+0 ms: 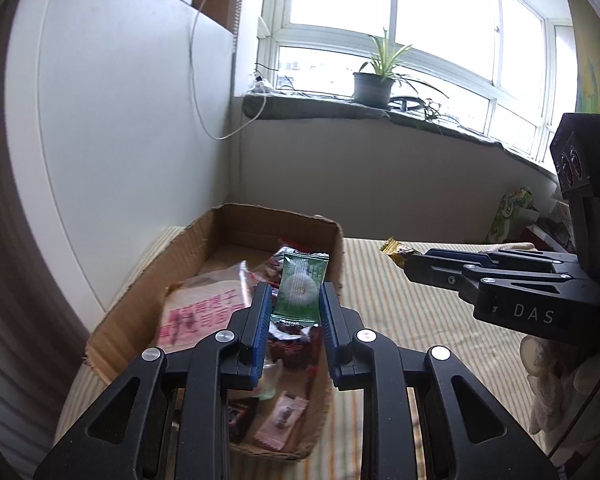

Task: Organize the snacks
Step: 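Carry the yellow and green packets over the cardboard box, then open both grippers to drop the packets into the box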

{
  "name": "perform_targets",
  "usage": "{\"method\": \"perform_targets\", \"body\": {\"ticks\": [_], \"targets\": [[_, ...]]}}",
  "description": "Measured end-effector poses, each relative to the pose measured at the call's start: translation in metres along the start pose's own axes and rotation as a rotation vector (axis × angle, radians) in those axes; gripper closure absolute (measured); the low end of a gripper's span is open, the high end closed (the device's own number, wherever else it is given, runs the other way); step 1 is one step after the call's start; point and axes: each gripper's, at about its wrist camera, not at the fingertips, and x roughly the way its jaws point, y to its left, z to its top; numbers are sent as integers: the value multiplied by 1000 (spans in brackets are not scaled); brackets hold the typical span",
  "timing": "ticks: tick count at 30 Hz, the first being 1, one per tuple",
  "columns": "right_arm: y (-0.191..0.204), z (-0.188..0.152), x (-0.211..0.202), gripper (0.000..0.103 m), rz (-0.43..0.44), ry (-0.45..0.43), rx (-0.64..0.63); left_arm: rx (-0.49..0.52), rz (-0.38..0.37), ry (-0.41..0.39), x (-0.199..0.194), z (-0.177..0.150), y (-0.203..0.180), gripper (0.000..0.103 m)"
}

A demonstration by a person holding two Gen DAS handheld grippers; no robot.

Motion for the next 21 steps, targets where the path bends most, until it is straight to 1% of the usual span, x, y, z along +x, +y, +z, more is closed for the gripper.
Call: {"method": "perform_targets", "body": {"ticks": [4, 9, 14, 18, 21], "targets": [[16, 5, 20, 75, 17, 15, -13, -39, 42, -14, -4, 2, 25, 81], [23, 12, 44, 75, 31, 31, 12, -81, 76, -8, 1, 2, 47, 81], [28, 18, 64, 75, 34, 36, 30, -97, 102, 11, 8, 2, 58, 81], [32, 15, 71, 75, 27, 49, 22, -95, 110, 31, 15, -2, 59, 80], [35, 15, 71, 74, 20, 42, 15, -97, 112, 35, 13, -3, 59, 79]]}}
